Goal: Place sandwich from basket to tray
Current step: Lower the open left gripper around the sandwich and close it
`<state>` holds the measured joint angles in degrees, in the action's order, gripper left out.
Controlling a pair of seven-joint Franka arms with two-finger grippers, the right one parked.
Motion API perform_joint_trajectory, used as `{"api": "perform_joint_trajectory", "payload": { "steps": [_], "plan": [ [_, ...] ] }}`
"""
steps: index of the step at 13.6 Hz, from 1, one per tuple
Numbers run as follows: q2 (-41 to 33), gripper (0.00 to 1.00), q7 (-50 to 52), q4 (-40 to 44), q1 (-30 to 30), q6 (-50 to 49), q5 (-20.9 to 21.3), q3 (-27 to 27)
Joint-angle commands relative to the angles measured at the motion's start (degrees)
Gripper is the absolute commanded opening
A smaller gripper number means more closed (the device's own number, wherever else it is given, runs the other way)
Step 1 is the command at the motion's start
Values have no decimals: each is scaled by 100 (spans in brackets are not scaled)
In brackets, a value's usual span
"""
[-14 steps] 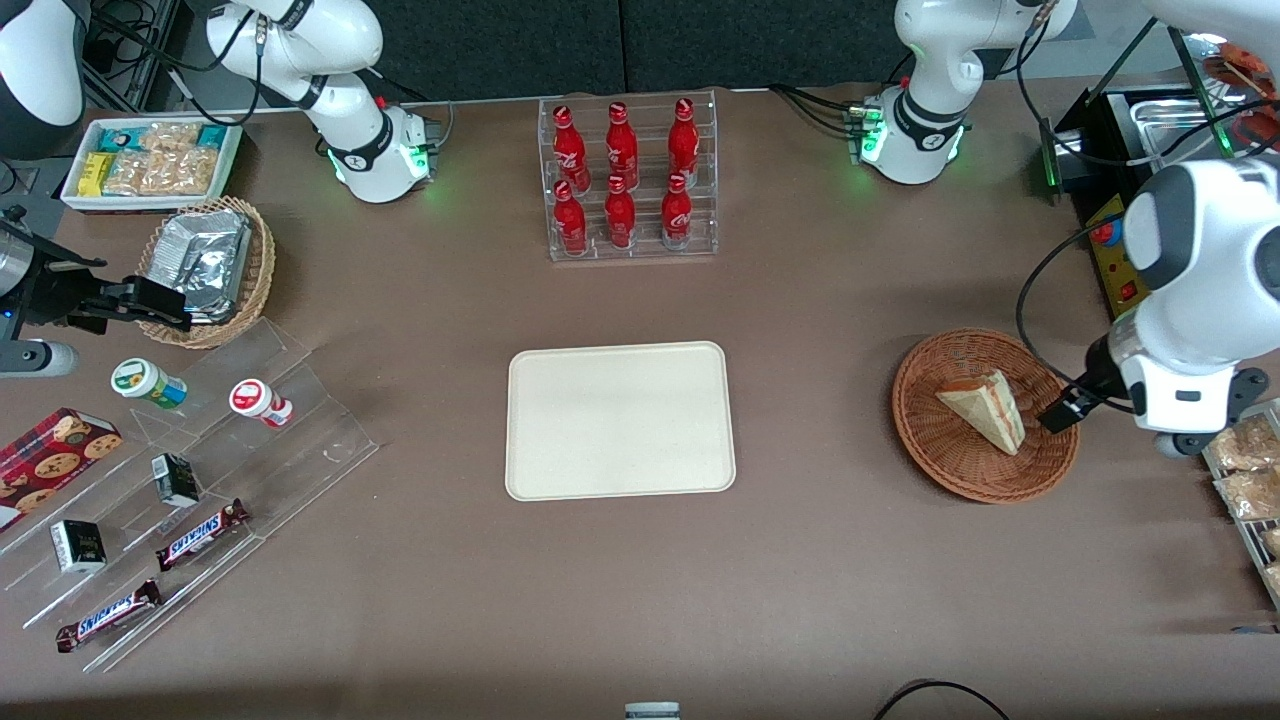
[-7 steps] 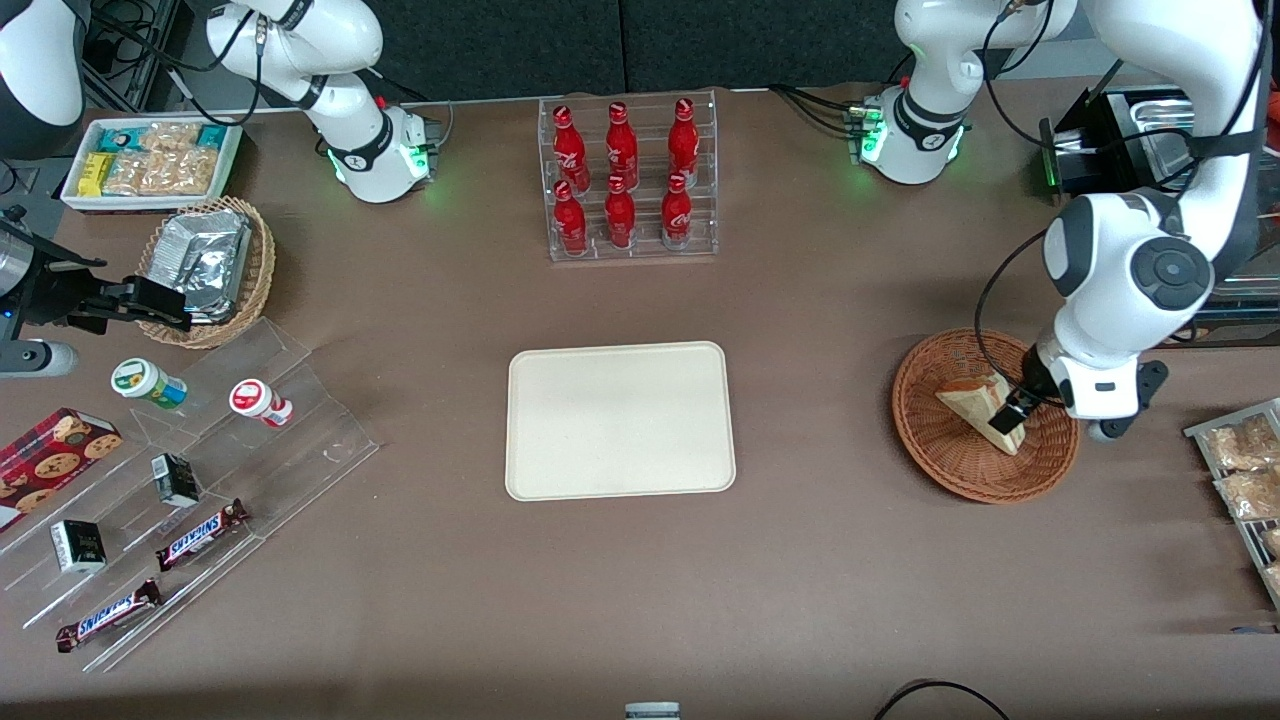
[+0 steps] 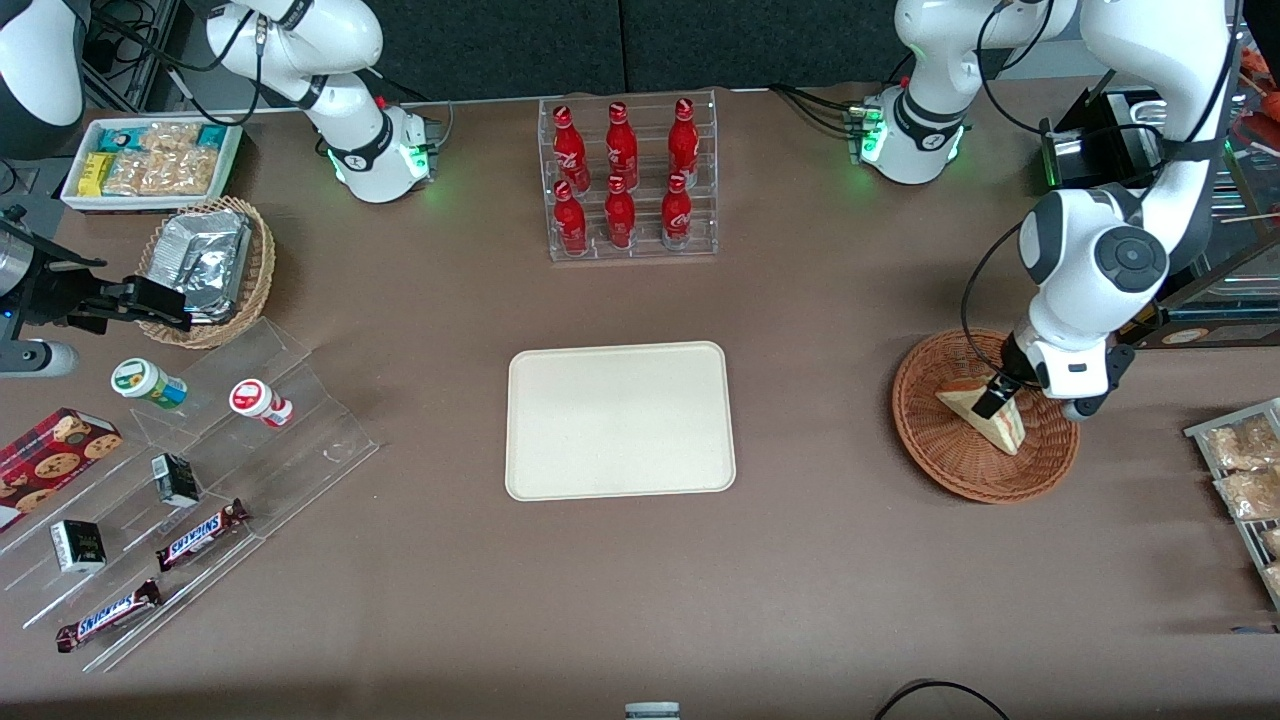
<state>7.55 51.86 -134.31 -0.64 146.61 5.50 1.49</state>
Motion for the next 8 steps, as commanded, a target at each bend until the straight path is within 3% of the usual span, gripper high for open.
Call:
{"api": "perform_joint_trajectory", "payload": {
  "steps": [1, 6, 8],
  "plan": [
    [-157, 100, 88, -376, -41, 420, 4, 18],
    [-8, 98, 79, -385, -94, 509, 4, 9],
    [54, 84, 87, -385, -111, 588, 4, 9]
  ]
}}
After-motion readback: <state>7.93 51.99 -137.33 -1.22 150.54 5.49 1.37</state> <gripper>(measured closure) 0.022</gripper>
